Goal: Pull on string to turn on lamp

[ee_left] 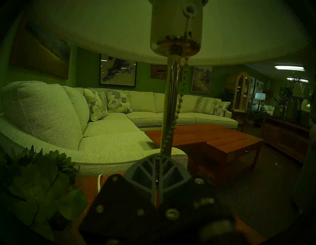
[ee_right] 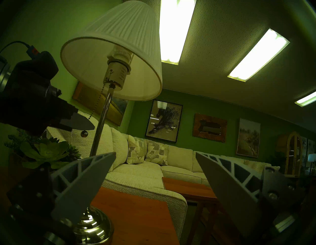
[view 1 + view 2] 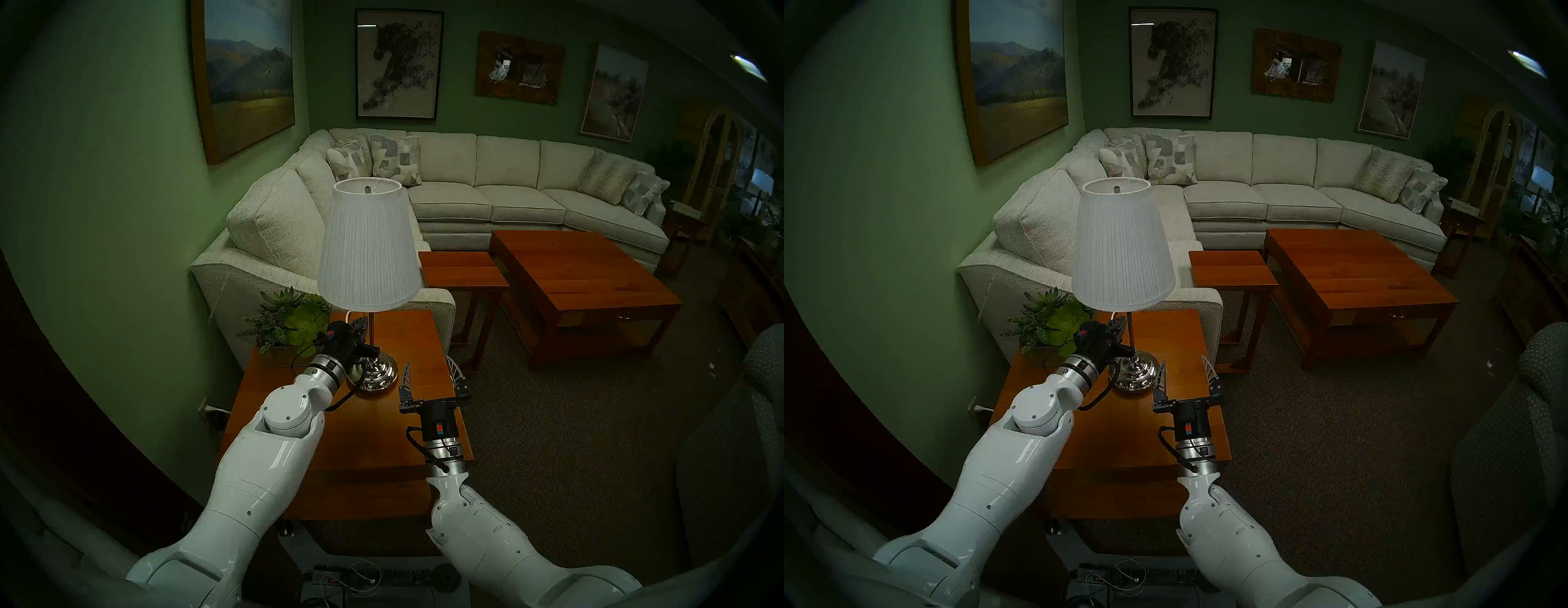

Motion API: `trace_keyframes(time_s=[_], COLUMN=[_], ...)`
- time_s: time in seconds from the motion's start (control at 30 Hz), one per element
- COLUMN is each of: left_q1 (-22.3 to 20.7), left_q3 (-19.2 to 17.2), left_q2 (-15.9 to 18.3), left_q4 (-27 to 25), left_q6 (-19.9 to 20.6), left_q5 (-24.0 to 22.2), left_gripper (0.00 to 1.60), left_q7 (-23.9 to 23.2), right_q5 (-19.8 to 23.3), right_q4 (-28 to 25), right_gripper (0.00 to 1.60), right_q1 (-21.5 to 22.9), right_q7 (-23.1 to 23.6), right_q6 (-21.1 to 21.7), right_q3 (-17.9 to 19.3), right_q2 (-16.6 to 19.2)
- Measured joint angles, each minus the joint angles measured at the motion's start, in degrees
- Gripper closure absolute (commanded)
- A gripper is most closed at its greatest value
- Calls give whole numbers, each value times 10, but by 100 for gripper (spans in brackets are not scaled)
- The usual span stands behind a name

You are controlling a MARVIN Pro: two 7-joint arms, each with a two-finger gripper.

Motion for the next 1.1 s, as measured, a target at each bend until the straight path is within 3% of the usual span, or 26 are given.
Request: trace_keyframes(time_s=[0.4, 0.93, 1.1], left_q1=[14, -25, -28], left_q3=[-2, -1, 0], left_q2=[12, 0, -2], left_q4=[-8, 84, 87], left_q6=[4, -45, -48], left_q5=[-2, -8, -7], left_gripper=[160, 160, 160], left_q7=[-7, -25, -27], right_q5=[0, 0, 1], right_q4=[-1, -2, -2], right_gripper=[0, 0, 0], right_q1=[0, -1, -1], right_q7=[0, 1, 2], right_q6=[0, 0, 0], right_q3=[0, 0, 0], right_q2=[0, 0, 0])
